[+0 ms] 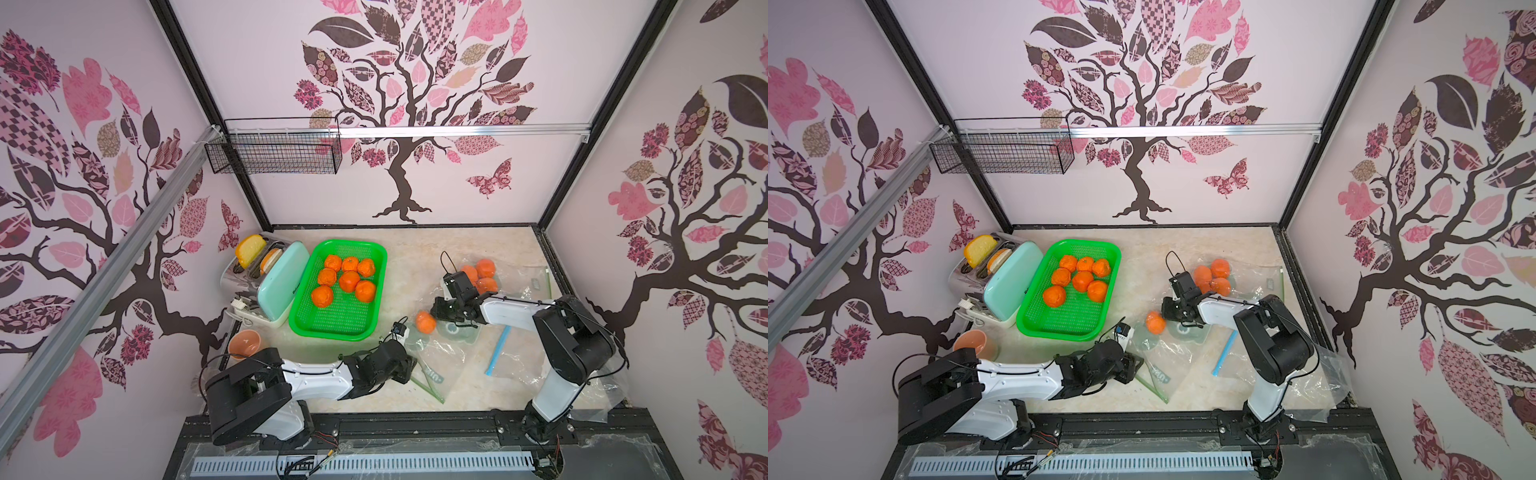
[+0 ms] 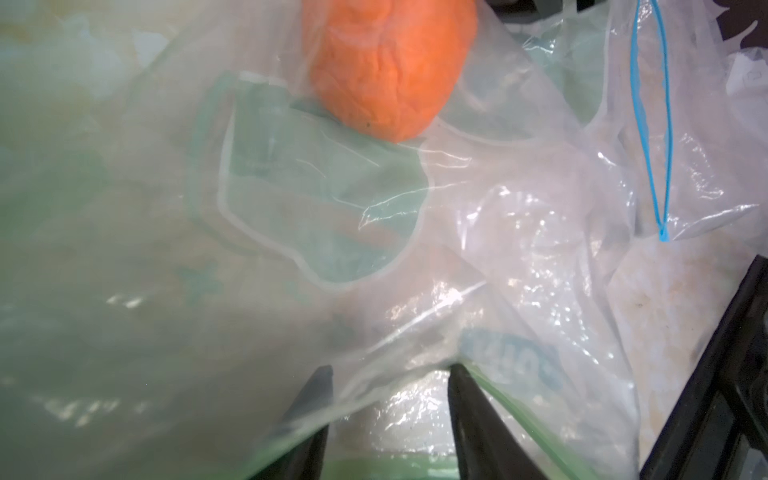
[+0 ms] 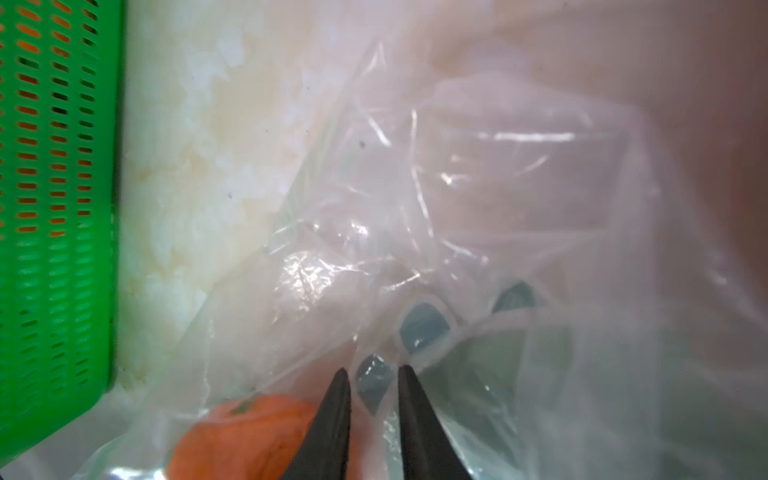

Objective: Open the zip-top bag and take out the orange
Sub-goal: Pick up the orange from the zipper food storage bag.

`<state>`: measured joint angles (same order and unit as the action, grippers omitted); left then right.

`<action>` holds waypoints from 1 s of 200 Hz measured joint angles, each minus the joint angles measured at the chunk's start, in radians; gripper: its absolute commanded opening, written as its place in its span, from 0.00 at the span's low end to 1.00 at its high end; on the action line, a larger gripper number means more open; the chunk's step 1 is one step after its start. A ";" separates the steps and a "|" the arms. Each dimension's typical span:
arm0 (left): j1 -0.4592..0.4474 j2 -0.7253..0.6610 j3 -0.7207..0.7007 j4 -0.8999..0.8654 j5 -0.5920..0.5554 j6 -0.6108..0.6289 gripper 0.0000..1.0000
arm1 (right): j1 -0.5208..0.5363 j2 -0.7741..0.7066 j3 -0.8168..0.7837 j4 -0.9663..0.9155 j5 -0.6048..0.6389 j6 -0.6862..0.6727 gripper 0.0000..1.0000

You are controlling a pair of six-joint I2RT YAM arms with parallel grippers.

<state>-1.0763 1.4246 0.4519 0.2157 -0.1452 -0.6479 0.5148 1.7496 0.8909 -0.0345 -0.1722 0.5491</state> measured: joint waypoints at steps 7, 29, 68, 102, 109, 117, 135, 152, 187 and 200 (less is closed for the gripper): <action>0.005 0.006 0.001 0.006 0.000 0.003 0.59 | 0.000 -0.002 -0.009 0.005 -0.005 0.000 0.24; 0.013 0.018 0.001 0.023 0.011 0.027 0.76 | 0.000 -0.012 -0.035 0.035 -0.023 0.000 0.23; 0.015 -0.002 0.001 0.037 0.009 0.075 0.86 | -0.001 -0.040 -0.110 0.122 -0.074 0.002 0.22; 0.020 -0.015 0.041 0.033 -0.001 0.145 0.86 | 0.003 -0.074 -0.164 0.152 -0.111 0.007 0.21; 0.022 -0.014 0.060 0.033 -0.004 0.161 0.86 | 0.005 -0.080 -0.172 0.154 -0.114 0.007 0.20; 0.025 -0.011 0.081 0.034 -0.005 0.179 0.86 | 0.008 -0.086 -0.180 0.155 -0.118 0.008 0.20; 0.048 0.014 0.130 0.039 0.003 0.207 0.86 | 0.014 -0.099 -0.197 0.156 -0.130 0.008 0.19; 0.079 0.051 0.164 0.042 0.019 0.224 0.86 | 0.020 -0.114 -0.214 0.154 -0.140 0.008 0.19; 0.095 0.138 0.210 0.030 0.027 0.263 0.88 | 0.027 -0.175 -0.251 0.101 -0.139 0.002 0.19; 0.095 0.163 0.223 0.025 0.028 0.276 0.89 | 0.027 -0.192 -0.253 0.071 -0.138 -0.001 0.19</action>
<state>-0.9813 1.5871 0.6750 0.2409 -0.1169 -0.3721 0.5419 1.5581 0.6380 0.0360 -0.3103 0.5484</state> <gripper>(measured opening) 0.884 0.190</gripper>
